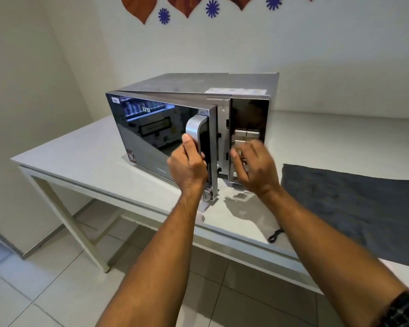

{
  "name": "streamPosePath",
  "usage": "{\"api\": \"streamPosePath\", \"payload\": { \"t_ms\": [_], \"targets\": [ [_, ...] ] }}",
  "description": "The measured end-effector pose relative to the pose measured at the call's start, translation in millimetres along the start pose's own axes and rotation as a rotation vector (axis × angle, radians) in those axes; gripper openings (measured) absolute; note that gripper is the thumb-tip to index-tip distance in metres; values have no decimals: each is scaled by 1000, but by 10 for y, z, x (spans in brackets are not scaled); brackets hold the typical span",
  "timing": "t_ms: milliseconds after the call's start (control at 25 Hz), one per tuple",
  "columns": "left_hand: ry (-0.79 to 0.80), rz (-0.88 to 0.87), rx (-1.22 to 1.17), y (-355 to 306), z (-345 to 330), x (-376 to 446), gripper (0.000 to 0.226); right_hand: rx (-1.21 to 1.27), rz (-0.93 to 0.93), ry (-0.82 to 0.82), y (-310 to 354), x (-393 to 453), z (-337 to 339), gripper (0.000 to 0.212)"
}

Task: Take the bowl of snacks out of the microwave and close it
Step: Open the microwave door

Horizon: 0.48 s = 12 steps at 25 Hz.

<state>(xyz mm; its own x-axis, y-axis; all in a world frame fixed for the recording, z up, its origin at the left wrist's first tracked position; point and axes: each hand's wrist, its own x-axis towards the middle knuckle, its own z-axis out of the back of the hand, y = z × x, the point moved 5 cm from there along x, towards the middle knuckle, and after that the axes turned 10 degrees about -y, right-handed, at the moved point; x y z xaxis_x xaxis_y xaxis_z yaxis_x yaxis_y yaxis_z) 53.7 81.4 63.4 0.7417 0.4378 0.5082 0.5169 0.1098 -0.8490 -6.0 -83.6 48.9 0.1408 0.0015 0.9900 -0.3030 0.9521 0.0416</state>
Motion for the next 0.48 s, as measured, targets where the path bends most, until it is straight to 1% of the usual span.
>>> {"api": "streamPosePath", "payload": {
  "t_ms": [40, 80, 160, 200, 240, 280, 320, 360, 400, 480],
  "targets": [
    [-38, -26, 21, -83, 75, 104, 50, 94, -98, 101, 29, -260, -12, 23],
    [-97, -58, 44, -183, 157, 250, 44, 149, -270, 213, 29, -490, -54, 29],
    [-192, -139, 85, -439, 252, 599, 34, 151, -650, 446, -9, -822, -198, 42],
    [-191, -177, 133, -576, 257, 771, 33, 171, -794, 524, -23, -903, -290, 44],
    [-146, -215, 218, -706, 223, 933, 34, 245, -941, 568, -35, -941, -395, 44],
    [-65, -254, 341, -817, 163, 1058, 37, 366, -1115, 602, -14, -967, -506, 41],
    [37, -294, 489, -905, 82, 1151, 42, 499, -1276, 642, 31, -969, -613, 39],
    [145, -323, 645, -964, -7, 1211, 47, 600, -1385, 692, 96, -960, -706, 37],
    [241, -332, 793, -1004, -76, 1250, 49, 660, -1424, 748, 164, -939, -793, 34],
    [372, -320, 1022, -1029, -159, 1286, 44, 686, -1398, 844, 275, -903, -928, 32]
  ]
}}
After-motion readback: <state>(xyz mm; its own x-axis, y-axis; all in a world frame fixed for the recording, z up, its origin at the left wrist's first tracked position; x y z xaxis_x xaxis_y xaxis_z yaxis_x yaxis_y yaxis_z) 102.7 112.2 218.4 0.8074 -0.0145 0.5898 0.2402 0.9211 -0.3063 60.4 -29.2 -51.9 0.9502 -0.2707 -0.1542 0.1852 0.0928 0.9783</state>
